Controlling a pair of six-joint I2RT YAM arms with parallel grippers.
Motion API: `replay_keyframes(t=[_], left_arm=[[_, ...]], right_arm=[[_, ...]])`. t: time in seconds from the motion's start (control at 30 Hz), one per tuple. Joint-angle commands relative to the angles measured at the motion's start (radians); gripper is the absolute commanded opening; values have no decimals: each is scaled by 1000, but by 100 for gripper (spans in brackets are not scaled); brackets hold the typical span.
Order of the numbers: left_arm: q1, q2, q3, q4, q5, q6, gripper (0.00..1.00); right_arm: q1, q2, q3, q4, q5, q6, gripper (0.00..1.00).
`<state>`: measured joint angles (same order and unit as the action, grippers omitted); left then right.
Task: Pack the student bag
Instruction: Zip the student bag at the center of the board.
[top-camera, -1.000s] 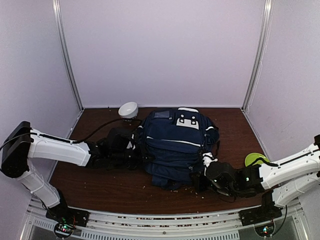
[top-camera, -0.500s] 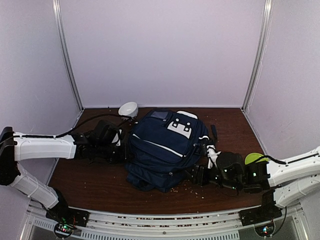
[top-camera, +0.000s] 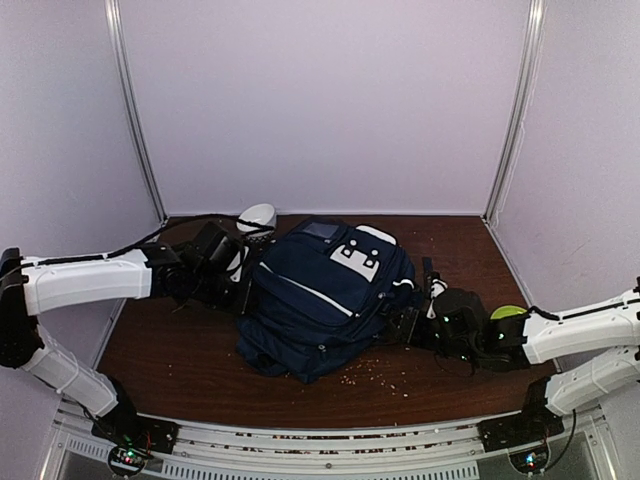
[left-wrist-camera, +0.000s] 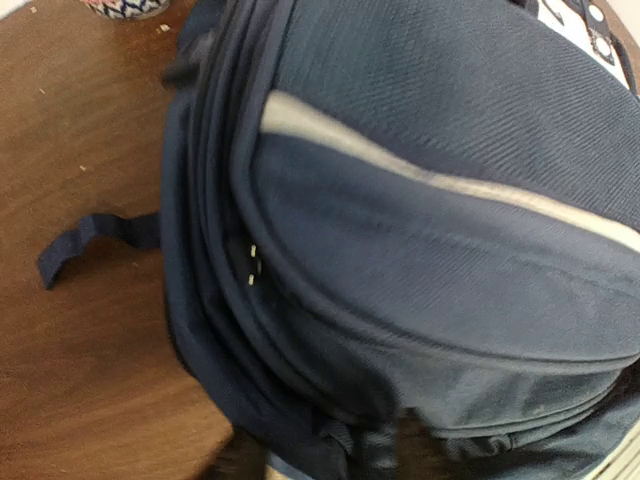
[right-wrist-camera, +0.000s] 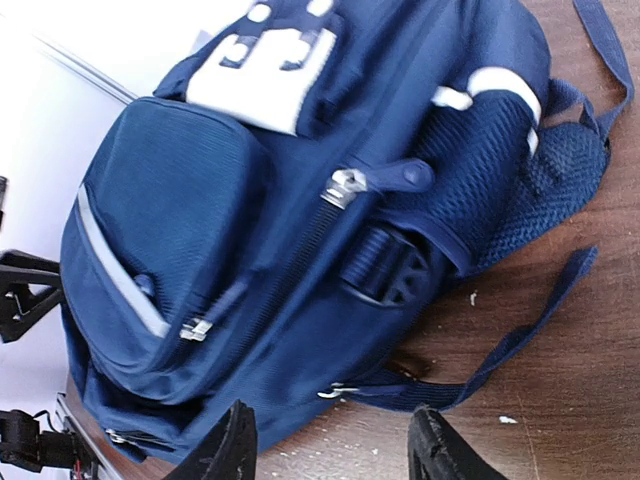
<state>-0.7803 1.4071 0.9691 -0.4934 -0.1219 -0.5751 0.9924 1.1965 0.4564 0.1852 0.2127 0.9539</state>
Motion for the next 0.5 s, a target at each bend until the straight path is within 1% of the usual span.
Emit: replay_keyframes(t=[0.0,0.03,0.07,0.1,0.2,0.27,0.4,0.47], left_arm=[[-21,-99,24,-6,-69,107,79],[-42,-127,31,-17,-89,117,88],[-64,-151,42,-28,-112,126,94],[-87,-171,52,-37,-131,132,97],[-157,-191,88,-42,-149,163,98],[-206,-161,126,-42,-170,194,98],[-288,-17,243,-78,-240,261,98],[-335,77,313,-110,-322,314,98]], right_arm=[[-4,24,-55,86,3,-11,53],[-4,26,-61,96,2,-13,53],[-5,25,-66,100,2,-15,53],[-5,23,-69,100,8,-15,53],[-4,16,-85,113,13,-21,53],[-4,9,-92,116,10,-24,53],[-4,-2,-112,123,-6,-20,52],[-3,-18,-126,123,-14,-18,52]])
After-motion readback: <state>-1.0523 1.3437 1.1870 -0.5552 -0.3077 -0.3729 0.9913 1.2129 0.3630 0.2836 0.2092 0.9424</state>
